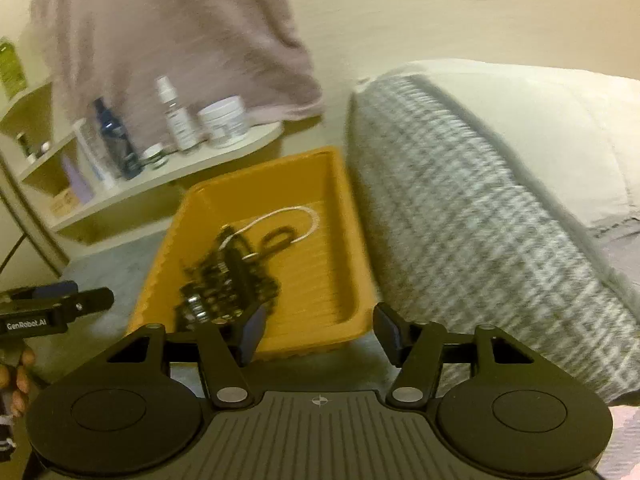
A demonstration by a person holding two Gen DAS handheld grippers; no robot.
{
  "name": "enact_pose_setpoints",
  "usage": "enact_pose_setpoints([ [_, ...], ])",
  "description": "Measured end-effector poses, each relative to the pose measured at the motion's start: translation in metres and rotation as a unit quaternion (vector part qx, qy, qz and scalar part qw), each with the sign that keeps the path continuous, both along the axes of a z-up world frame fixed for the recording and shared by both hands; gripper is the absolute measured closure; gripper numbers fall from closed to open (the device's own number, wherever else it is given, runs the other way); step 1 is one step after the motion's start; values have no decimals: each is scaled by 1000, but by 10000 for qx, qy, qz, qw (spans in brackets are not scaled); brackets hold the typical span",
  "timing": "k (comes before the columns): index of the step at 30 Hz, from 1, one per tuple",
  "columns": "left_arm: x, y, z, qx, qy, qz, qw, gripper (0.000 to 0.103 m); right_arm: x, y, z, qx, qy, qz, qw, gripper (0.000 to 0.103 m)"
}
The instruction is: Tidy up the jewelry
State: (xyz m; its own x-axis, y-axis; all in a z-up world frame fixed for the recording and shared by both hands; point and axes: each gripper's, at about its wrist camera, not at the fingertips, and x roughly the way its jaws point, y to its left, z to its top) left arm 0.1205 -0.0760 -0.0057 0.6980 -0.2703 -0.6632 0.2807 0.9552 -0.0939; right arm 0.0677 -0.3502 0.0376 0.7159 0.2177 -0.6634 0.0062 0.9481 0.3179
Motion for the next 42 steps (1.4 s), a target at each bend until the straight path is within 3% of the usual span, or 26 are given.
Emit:
enact_pose_setpoints([
  [3,-11,11,0,-32,101,174,9998,3,0,15,3,-78,-21,109,9999,16],
  [4,-14,13,1,-25,104,235,9997,2,1,21,4,-106,-30,159,9998,15],
  [25,-83,44,29,18,468,944,9944,1,-32,82,31,-421,70,444,9981,14],
  [42,-114,41,42,186,201,1027,9943,1,-57,102,34,-465,47,720,9963,14],
])
